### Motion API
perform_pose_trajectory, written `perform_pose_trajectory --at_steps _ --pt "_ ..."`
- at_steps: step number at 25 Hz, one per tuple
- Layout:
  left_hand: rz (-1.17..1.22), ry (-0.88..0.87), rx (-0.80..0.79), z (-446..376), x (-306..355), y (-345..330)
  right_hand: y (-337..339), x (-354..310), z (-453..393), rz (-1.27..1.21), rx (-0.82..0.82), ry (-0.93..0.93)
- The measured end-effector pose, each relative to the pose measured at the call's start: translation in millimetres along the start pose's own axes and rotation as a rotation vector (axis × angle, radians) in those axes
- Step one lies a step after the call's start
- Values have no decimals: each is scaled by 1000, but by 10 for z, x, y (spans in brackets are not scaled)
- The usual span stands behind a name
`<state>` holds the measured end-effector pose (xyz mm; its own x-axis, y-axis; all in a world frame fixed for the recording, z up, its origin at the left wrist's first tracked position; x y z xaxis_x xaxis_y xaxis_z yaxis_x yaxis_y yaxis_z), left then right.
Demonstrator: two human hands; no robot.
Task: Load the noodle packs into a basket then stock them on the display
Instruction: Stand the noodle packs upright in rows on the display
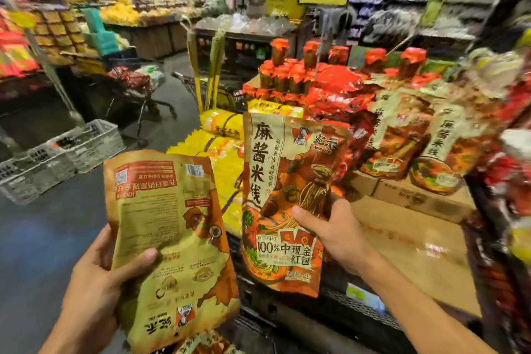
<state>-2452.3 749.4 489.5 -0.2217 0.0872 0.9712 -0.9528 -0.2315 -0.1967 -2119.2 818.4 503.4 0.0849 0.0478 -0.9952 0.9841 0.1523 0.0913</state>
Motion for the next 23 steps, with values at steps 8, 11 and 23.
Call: perform_pose_trajectory --at_steps 8,11,23 --pt "21 73 -327 -84 60 -1716 1453 -131 848 51 327 -44" --pt "34 132 -430 45 -42 -2394 2024 -116 1197 46 428 -34" --pt "54 160 -433 431 -413 -4039 3658 311 1464 -56 525 -77"
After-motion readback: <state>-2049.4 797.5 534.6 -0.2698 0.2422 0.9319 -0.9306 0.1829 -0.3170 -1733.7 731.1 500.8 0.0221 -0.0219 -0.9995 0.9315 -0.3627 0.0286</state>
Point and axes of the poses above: each hand's wrist, its own z-axis away from the middle knuckle, its own y-axis out of the back of the hand, x = y × z, the point moved 5 cm from there along -z, towards the middle knuckle, and after that the axes turned 4 degrees about -x, right-handed, at the moved point
